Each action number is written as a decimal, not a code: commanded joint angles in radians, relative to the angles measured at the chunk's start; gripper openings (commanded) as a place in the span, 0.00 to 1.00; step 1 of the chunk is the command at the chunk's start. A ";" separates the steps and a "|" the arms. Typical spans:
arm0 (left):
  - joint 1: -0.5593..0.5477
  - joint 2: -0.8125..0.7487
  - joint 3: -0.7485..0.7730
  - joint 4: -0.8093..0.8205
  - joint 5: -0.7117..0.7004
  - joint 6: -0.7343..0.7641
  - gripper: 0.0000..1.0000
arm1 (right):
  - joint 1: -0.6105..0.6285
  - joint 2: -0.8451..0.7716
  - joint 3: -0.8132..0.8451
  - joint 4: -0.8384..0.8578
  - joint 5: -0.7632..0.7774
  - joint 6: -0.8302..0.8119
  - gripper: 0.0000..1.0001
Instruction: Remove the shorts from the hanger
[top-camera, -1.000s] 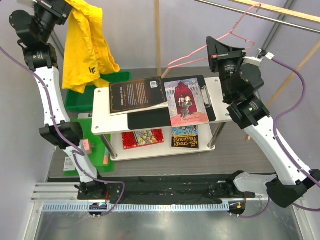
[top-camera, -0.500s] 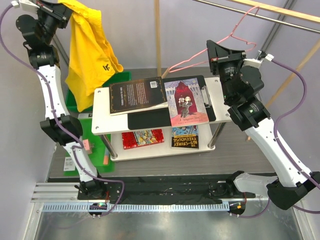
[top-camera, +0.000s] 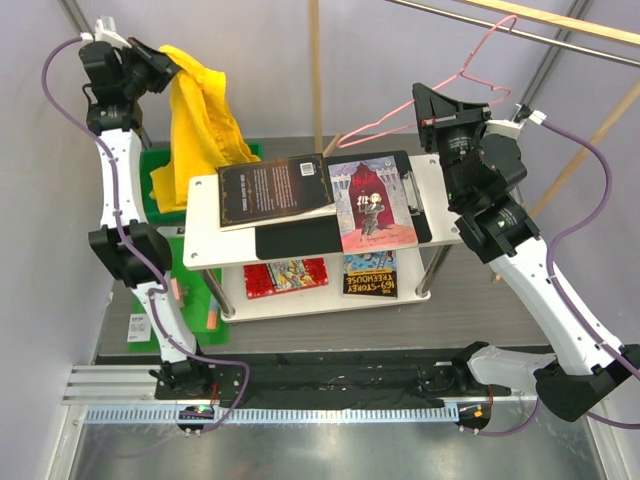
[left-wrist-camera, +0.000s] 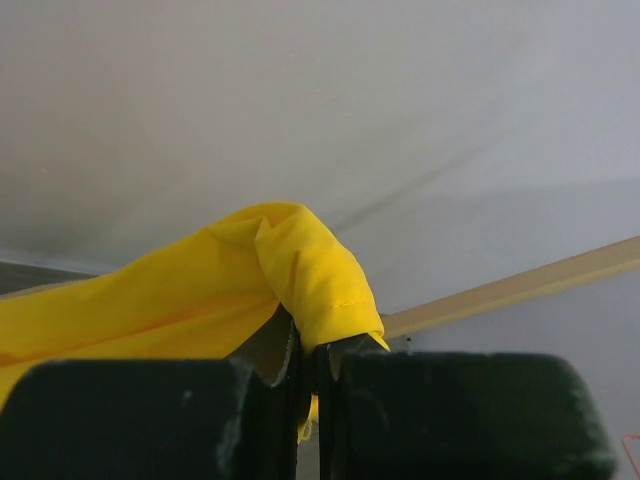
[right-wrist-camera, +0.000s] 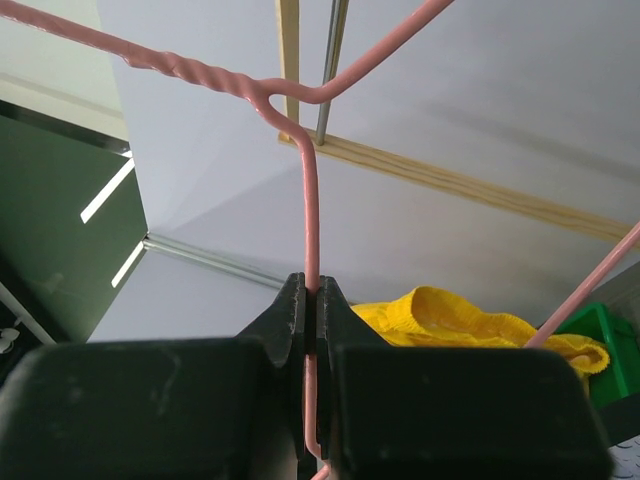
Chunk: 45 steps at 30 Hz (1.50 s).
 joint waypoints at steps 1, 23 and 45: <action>-0.014 -0.064 -0.007 -0.097 -0.055 0.148 0.00 | -0.003 -0.017 -0.006 0.053 -0.027 0.015 0.01; -0.253 -0.158 -0.228 -0.278 -0.621 0.584 0.00 | -0.005 -0.020 -0.031 0.056 -0.056 0.035 0.01; -0.213 -0.275 -0.848 0.186 -0.763 0.446 0.00 | -0.015 -0.043 -0.053 0.052 -0.058 0.009 0.01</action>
